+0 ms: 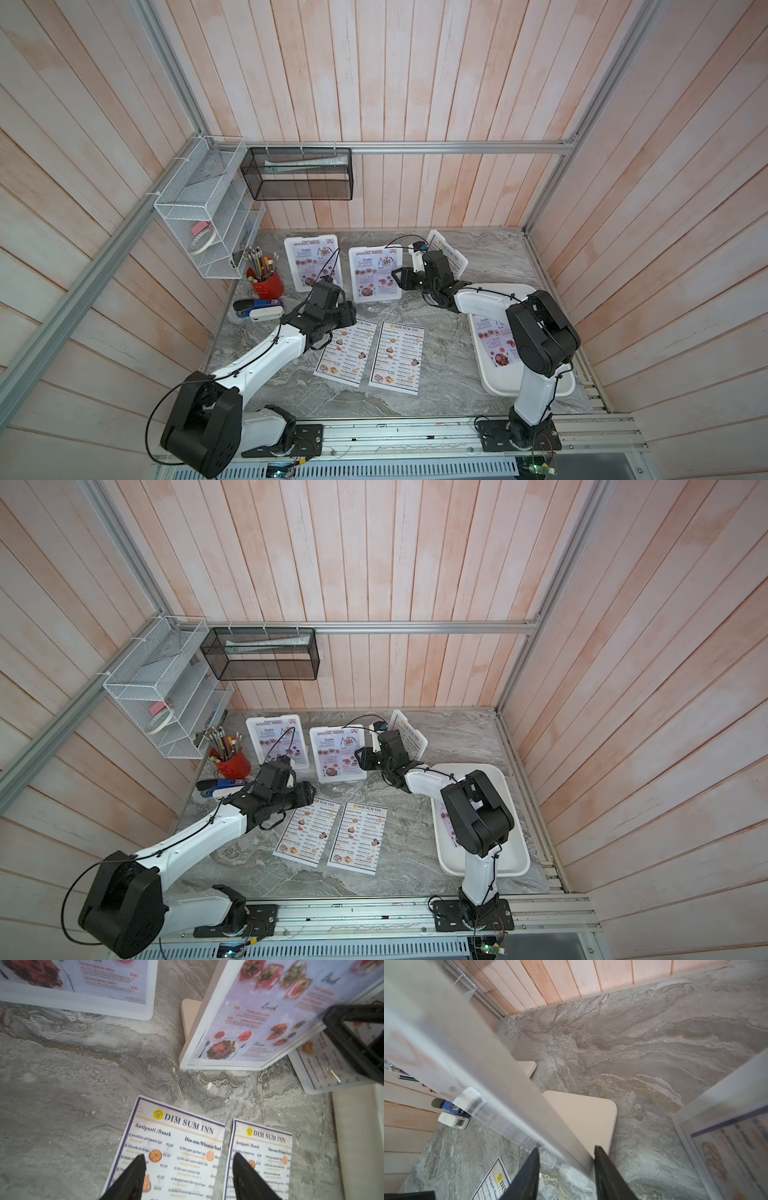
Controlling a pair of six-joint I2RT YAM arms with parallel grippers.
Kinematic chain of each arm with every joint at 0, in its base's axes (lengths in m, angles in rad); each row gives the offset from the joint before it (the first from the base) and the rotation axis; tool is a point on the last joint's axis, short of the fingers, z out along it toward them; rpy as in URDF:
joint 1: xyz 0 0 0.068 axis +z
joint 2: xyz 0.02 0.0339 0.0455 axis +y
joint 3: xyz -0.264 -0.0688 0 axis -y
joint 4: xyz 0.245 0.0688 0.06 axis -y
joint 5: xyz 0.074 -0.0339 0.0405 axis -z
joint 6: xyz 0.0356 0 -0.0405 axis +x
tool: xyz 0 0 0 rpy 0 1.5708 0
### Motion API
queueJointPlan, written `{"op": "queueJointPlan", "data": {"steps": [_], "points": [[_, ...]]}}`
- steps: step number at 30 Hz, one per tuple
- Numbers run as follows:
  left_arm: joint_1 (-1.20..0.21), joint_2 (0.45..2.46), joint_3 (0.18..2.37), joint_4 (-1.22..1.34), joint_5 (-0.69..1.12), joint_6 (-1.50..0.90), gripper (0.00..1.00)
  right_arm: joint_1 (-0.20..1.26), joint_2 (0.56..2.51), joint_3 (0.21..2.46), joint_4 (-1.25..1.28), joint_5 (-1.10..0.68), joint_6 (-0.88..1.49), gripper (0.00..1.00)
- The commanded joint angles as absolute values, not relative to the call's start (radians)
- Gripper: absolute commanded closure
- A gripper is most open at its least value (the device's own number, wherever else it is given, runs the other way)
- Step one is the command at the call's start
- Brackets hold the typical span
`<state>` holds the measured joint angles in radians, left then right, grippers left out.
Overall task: Replace the menus in the menu holders
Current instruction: Adjust the menu holder at the center of the board.
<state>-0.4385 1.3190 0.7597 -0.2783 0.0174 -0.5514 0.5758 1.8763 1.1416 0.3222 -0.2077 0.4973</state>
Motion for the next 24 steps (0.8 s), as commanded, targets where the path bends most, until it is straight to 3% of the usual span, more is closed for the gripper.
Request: {"op": "queueJointPlan", "data": {"steps": [1, 11, 24], "points": [[-0.436, 1.391, 0.775, -0.084, 0.040, -0.532, 0.35, 0.584, 1.873, 1.132, 0.363, -0.231, 0.517, 0.56], [-0.431, 1.644, 0.899, 0.038, -0.028, -0.500, 0.37, 0.589, 1.875, 1.089, 0.390, -0.238, 0.551, 0.57], [-0.405, 1.779, 0.986, 0.026, -0.034, -0.474, 0.38, 0.590, 1.949, 1.177, 0.376, -0.250, 0.542, 0.58]]}}
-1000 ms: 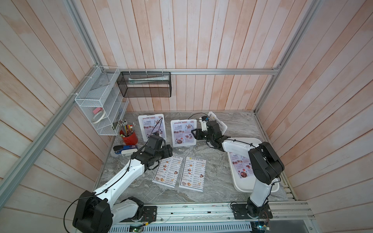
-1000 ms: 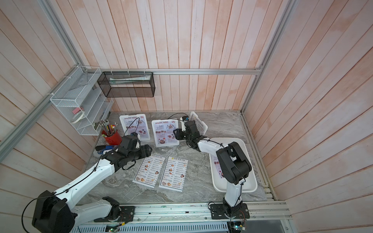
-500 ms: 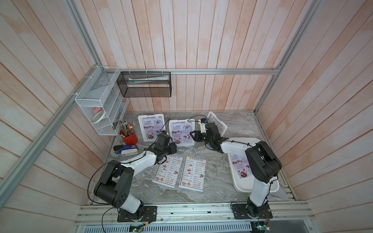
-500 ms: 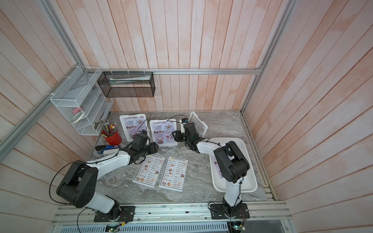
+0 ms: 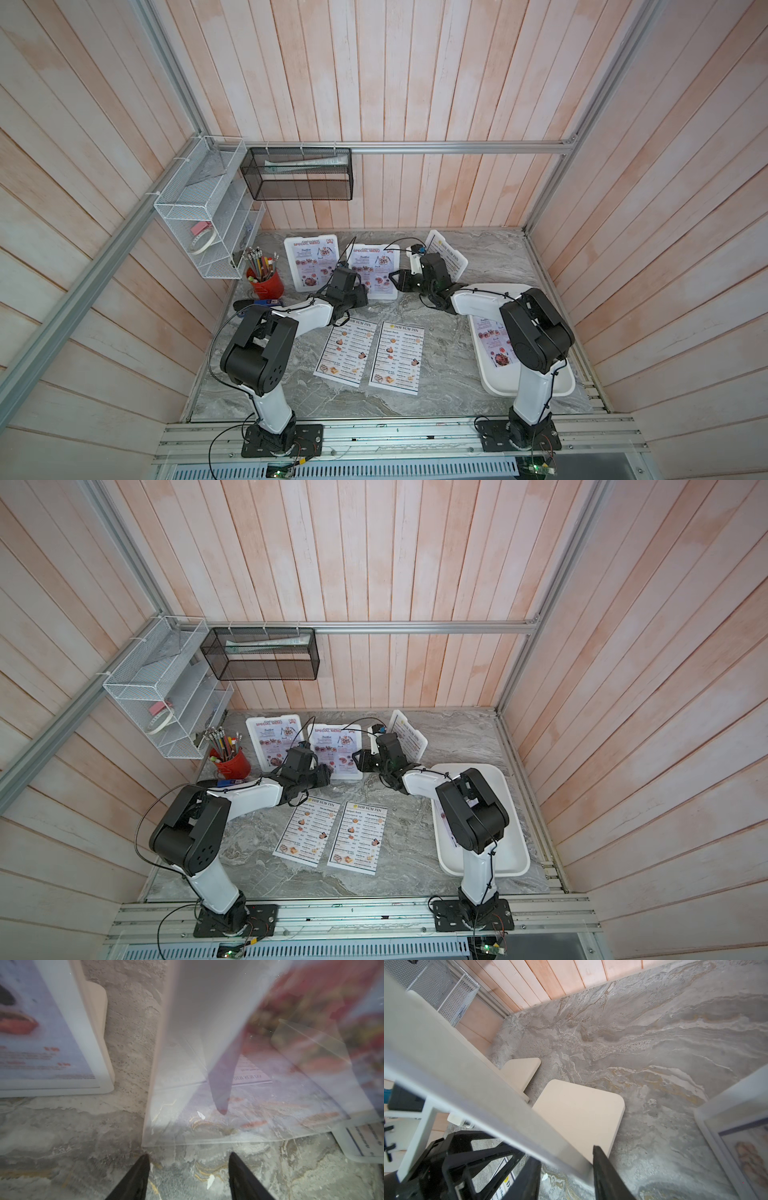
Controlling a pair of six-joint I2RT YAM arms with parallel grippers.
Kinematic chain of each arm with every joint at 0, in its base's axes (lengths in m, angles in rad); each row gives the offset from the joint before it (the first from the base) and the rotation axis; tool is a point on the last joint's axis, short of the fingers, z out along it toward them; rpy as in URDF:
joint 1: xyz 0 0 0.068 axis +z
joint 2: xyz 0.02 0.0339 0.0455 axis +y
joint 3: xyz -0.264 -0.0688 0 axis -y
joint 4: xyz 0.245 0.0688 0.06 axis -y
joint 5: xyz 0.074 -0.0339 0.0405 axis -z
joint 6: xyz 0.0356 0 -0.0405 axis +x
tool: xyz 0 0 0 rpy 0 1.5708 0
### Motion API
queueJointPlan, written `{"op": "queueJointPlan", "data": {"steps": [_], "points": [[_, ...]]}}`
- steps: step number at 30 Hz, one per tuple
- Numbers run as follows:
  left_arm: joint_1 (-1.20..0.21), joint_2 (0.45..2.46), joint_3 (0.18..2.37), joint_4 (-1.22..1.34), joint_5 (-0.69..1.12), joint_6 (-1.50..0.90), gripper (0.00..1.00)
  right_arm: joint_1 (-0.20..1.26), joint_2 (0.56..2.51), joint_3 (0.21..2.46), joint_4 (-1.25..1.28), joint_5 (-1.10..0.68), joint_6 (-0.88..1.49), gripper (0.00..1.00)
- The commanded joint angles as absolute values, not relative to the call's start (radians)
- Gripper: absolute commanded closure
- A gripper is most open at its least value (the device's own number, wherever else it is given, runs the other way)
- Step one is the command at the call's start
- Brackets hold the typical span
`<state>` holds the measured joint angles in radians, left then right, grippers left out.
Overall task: Replace the menus in the menu holders
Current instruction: Adjust the menu holder at the center of the board.
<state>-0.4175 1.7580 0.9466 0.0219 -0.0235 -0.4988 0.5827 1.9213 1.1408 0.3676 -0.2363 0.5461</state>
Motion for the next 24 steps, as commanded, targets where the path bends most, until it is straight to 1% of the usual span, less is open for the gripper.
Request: {"op": "queueJointPlan", "data": {"steps": [1, 7, 10, 14, 19, 24], "points": [[-0.405, 1.780, 1.001, 0.005, -0.031, -0.470, 0.39, 0.588, 1.953, 1.185, 0.369, -0.246, 0.540, 0.58], [-0.405, 1.724, 0.975, -0.016, -0.015, -0.468, 0.39, 0.575, 1.957, 1.205, 0.360, -0.245, 0.535, 0.58], [-0.405, 1.674, 0.966, -0.071, -0.020, -0.463, 0.36, 0.572, 1.935, 1.212, 0.325, -0.256, 0.519, 0.58], [-0.406, 1.553, 0.999, -0.268, -0.010, -0.466, 0.31, 0.557, 1.790, 1.171, 0.253, -0.276, 0.483, 0.56], [-0.413, 1.405, 0.995, -0.425, 0.000, -0.460, 0.27, 0.521, 1.605, 1.209, 0.017, -0.272, 0.415, 0.53], [-0.446, 1.290, 0.967, -0.512, -0.006, -0.480, 0.26, 0.387, 1.479, 1.262, -0.229, -0.306, 0.413, 0.53]]}}
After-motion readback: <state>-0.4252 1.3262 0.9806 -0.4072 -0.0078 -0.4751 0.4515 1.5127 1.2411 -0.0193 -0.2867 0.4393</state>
